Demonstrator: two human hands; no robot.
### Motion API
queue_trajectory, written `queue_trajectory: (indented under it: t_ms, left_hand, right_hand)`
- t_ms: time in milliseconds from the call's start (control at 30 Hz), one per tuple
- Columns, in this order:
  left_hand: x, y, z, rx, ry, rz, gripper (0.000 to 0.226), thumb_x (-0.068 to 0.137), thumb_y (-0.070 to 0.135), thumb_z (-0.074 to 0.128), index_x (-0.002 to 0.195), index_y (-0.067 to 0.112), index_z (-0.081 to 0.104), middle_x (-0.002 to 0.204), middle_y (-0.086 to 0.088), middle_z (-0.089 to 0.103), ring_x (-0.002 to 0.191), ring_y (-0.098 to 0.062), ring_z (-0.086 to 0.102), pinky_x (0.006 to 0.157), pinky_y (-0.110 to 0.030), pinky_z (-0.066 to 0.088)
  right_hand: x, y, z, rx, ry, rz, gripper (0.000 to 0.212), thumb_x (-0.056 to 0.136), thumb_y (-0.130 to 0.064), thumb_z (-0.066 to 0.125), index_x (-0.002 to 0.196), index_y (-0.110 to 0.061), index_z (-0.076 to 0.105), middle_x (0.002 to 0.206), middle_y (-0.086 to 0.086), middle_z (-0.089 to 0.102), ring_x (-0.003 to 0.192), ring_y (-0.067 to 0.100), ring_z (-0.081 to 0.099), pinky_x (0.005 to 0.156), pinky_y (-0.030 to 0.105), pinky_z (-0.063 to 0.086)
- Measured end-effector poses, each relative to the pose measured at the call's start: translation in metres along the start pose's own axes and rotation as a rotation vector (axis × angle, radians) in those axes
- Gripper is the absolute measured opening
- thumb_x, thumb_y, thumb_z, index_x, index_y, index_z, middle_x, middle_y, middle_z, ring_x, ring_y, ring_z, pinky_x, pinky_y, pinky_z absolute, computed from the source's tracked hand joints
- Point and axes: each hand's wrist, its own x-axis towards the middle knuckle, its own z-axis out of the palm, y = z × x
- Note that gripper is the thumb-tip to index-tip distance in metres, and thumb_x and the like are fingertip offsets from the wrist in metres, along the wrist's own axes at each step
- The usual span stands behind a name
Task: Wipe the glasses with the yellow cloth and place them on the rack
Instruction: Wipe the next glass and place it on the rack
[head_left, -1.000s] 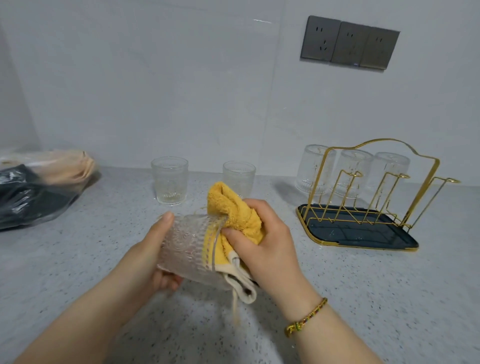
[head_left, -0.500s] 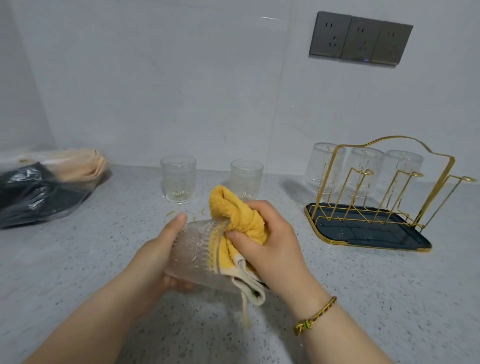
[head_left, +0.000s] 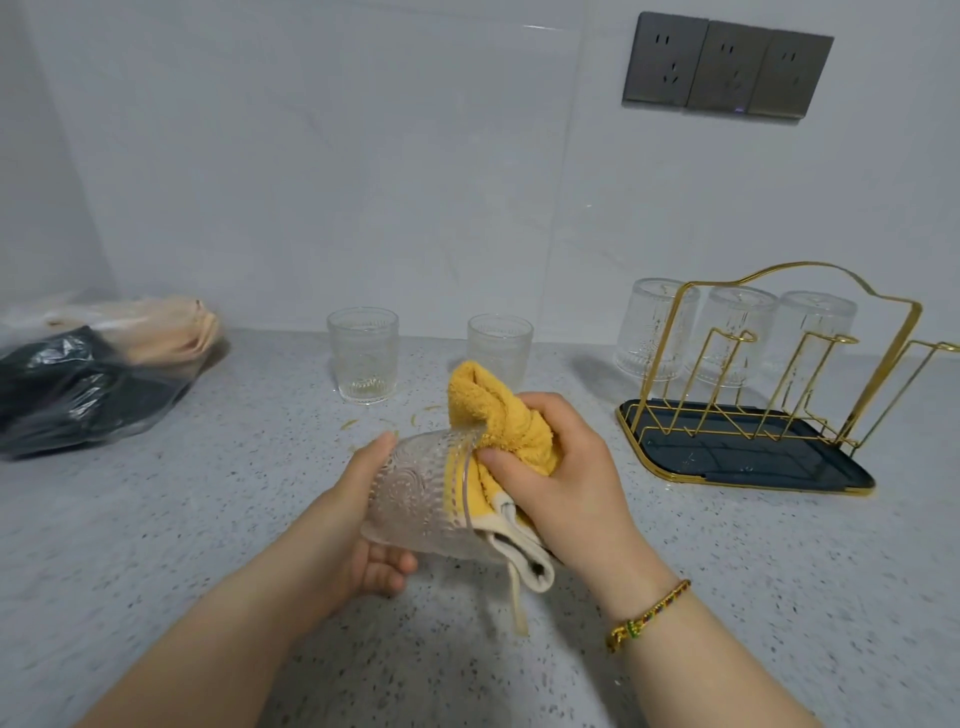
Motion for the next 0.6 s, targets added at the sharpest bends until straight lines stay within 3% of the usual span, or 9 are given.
queue_trajectory:
  t_ms: [67, 167, 267, 367, 467, 533, 600]
  left_hand:
    - [0.0032, 0.0001, 0.0005, -0.023, 0.029, 0.036, 0.050, 0.090, 0.050, 0.034, 0.077, 0.006, 0.053, 0.041, -0.007, 0.048, 0.029, -0.015, 0.044, 0.030, -0.016, 0.038]
    - [0.0079, -0.0028, -0.0025, -0.135, 0.043, 0.222, 0.034, 0.085, 0.044, 0.047, 0.092, 0.012, 0.056, 0.066, -0.010, 0.058, 0.048, -0.020, 0.054, 0.034, -0.021, 0.043]
    - [0.0063, -0.0023, -0.0033, -0.100, 0.037, 0.296, 0.053, 0.066, 0.038, 0.065, 0.113, 0.016, 0.054, 0.086, -0.006, 0.065, 0.065, -0.020, 0.063, 0.043, -0.026, 0.051]
    - [0.0026, -0.0001, -0.0040, -0.060, 0.054, 0.166, 0.042, 0.085, 0.049, 0.042, 0.098, 0.013, 0.059, 0.077, -0.008, 0.064, 0.059, -0.022, 0.061, 0.037, -0.025, 0.048]
    - [-0.0011, 0.0011, -0.0043, 0.005, -0.020, 0.060, 0.051, 0.084, 0.061, 0.032, 0.085, 0.018, 0.060, 0.051, 0.000, 0.061, 0.038, -0.013, 0.055, 0.034, -0.015, 0.030]
    - [-0.0006, -0.0003, -0.0048, 0.000, -0.018, 0.071, 0.046, 0.085, 0.057, 0.035, 0.084, 0.018, 0.059, 0.045, 0.002, 0.058, 0.034, -0.011, 0.052, 0.035, -0.016, 0.026]
    - [0.0035, -0.0023, -0.0044, -0.054, -0.023, 0.152, 0.043, 0.080, 0.053, 0.045, 0.087, 0.014, 0.061, 0.052, 0.000, 0.063, 0.040, -0.013, 0.056, 0.035, -0.018, 0.036]
  right_hand:
    - [-0.0009, -0.0011, 0.0025, 0.033, 0.022, 0.054, 0.027, 0.074, -0.010, 0.070, 0.078, -0.031, 0.054, 0.071, -0.013, 0.059, 0.063, -0.008, 0.055, 0.058, 0.007, 0.043]
    - [-0.0016, 0.0001, 0.0048, 0.317, 0.006, 0.372, 0.011, 0.080, -0.016, 0.064, 0.074, -0.020, 0.055, 0.063, -0.008, 0.061, 0.053, 0.001, 0.057, 0.051, 0.013, 0.047]
    - [0.0002, 0.0000, 0.0041, 0.600, -0.018, 0.587, 0.020, 0.088, -0.014, 0.053, 0.068, -0.013, 0.049, 0.045, -0.007, 0.054, 0.035, 0.000, 0.049, 0.038, 0.009, 0.039]
    - [0.0014, 0.0020, 0.0031, 0.256, 0.025, 0.264, 0.013, 0.079, -0.010, 0.064, 0.075, -0.018, 0.056, 0.061, -0.007, 0.057, 0.047, -0.004, 0.051, 0.049, 0.008, 0.043]
    - [-0.0004, -0.0016, -0.0001, 0.026, -0.023, -0.040, 0.030, 0.073, -0.006, 0.070, 0.080, -0.031, 0.055, 0.072, -0.013, 0.059, 0.067, -0.007, 0.056, 0.061, 0.007, 0.044]
    - [-0.0006, -0.0008, 0.0001, 0.040, -0.008, -0.027, 0.031, 0.072, -0.006, 0.070, 0.080, -0.031, 0.054, 0.073, -0.013, 0.059, 0.067, -0.007, 0.056, 0.061, 0.007, 0.043]
    - [0.0002, -0.0008, 0.0011, 0.141, 0.015, 0.137, 0.020, 0.075, -0.009, 0.068, 0.079, -0.024, 0.056, 0.072, -0.007, 0.061, 0.061, -0.002, 0.055, 0.057, 0.009, 0.045]
